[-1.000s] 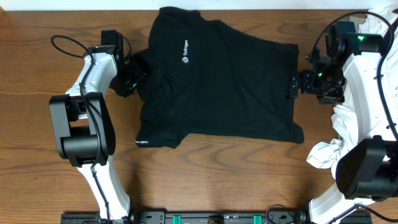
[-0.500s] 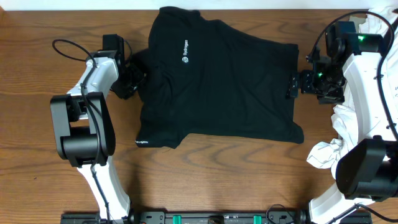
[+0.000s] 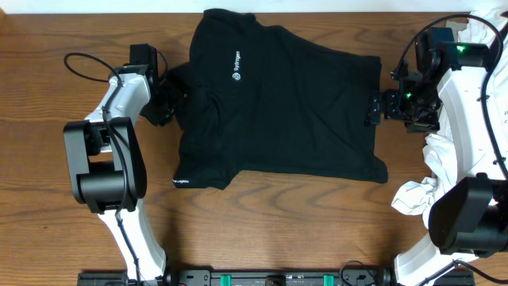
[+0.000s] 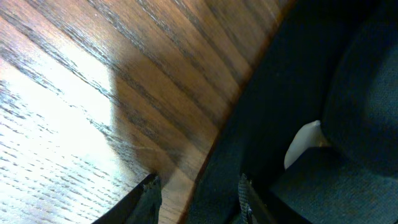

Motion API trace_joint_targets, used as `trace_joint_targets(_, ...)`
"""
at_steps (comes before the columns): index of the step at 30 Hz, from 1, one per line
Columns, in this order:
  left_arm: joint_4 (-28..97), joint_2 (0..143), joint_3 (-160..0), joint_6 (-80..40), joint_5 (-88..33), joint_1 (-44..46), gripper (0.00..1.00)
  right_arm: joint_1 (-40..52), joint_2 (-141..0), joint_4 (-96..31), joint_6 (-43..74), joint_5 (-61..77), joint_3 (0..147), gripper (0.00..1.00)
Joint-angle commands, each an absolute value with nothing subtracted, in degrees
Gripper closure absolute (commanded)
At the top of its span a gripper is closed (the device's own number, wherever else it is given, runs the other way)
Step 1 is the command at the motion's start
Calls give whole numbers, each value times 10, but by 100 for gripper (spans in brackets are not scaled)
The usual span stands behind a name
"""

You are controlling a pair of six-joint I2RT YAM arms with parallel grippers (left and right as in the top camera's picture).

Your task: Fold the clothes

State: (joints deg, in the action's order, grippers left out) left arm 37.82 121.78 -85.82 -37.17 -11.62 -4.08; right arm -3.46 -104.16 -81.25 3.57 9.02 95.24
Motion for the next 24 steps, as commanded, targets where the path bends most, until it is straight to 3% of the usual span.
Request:
trace_joint_targets(1, 371, 1225, -846, -387, -109, -43, 65, -33, -1039, -812, 27, 93, 959, 1)
trace_joint_targets(3, 370, 1225, -846, -387, -109, -43, 69, -33, -1039, -812, 27, 93, 959, 1)
trace_joint_targets(10, 385, 1225, -846, -387, -109, -38, 62, -33, -1039, -812, 27, 93, 959, 1)
trace_joint_targets(24, 387, 1225, -846, -387, -109, -22, 64, -33, -1039, -812, 27, 93, 959, 1)
